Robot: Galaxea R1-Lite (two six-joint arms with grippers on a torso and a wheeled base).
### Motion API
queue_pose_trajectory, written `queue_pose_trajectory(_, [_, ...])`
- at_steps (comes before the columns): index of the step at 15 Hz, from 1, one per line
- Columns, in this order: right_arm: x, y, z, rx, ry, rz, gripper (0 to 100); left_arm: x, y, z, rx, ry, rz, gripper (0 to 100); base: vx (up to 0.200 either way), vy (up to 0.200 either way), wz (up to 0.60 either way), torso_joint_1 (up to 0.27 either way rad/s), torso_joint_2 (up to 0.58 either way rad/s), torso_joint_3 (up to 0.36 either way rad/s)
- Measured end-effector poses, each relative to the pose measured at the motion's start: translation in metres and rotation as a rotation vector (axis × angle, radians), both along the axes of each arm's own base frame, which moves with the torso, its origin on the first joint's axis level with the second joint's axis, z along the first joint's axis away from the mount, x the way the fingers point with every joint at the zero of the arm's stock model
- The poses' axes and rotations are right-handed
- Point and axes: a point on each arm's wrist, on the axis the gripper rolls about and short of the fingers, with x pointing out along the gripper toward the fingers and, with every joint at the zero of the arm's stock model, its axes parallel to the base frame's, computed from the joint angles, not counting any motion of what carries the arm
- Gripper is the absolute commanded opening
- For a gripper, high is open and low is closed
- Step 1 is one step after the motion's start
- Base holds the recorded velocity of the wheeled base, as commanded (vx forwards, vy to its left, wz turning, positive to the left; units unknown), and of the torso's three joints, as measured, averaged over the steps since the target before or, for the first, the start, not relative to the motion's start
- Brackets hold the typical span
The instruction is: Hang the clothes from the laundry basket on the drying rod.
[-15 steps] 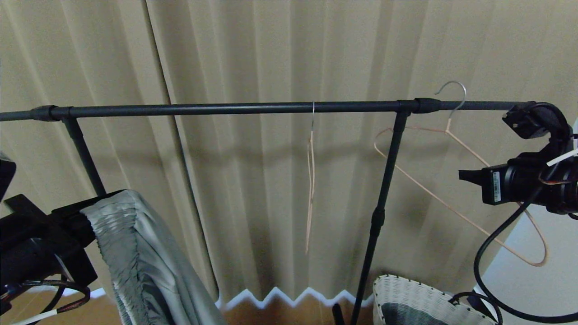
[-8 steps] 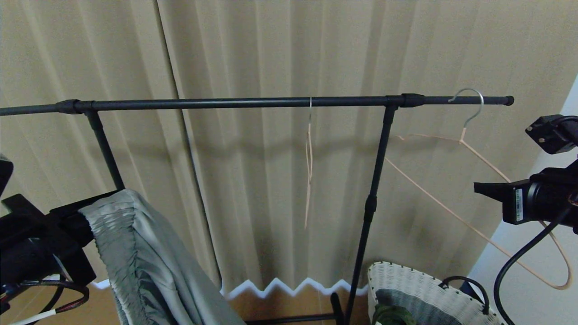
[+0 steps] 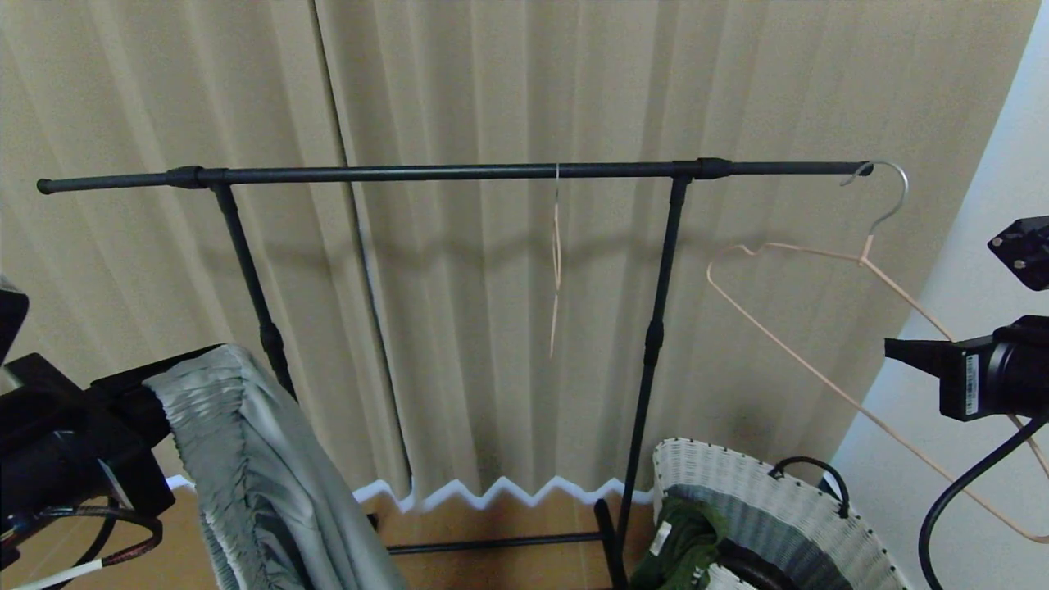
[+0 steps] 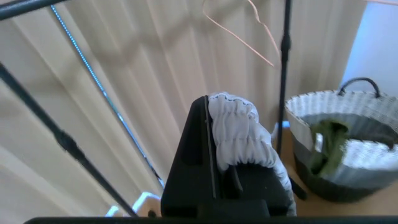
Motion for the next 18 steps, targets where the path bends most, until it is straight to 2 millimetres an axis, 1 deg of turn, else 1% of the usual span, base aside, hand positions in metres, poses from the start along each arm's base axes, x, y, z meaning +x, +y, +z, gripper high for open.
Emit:
queue_pose_trajectory(2, [-0.003,0.0,-0.003,0.004,0.007,0.002,0,-0.002,0.001,-0.003,0.006,0.003,-0.001,0,0.0,0.0,0.0,0.0,0.0,0.0])
queue_pose_trajectory(6, [-0.015,-0.002,-0.021,0.006,0.056,0.005,0,-0.007,0.002,-0.007,0.021,0.006,-0.003,0,0.0,0.0,0.0,0.0,0.0,0.0])
queue_pose_trajectory(9, [-0.019,-0.002,-0.026,0.027,0.023,0.0,0,-0.005,0.002,-0.006,0.034,0.014,0.005,0,0.0,0.0,0.0,0.0,0.0,0.0])
queue_pose_trajectory(12, [-0.019,0.001,-0.023,0.056,-0.028,0.046,0,0.004,-0.001,-0.004,0.043,0.03,0.004,0,0.0,0.0,0.0,0.0,0.0,0.0])
queue_pose_trajectory(14, [-0.022,0.008,-0.022,0.071,-0.07,0.108,0,0.014,-0.004,0.0,0.069,0.03,0.019,0,0.0,0.0,0.0,0.0,0.0,0.0])
queue_pose_trajectory(16, [-0.026,0.014,-0.024,0.075,-0.076,0.153,0,0.022,-0.007,0.001,0.099,0.047,0.034,0,0.0,0.0,0.0,0.0,0.0,0.0])
queue_pose_trajectory(18, [-0.031,0.023,-0.022,0.093,-0.08,0.212,0,0.029,-0.016,0.011,0.112,0.066,0.023,0,0.0,0.0,0.0,0.0,0.0,0.0])
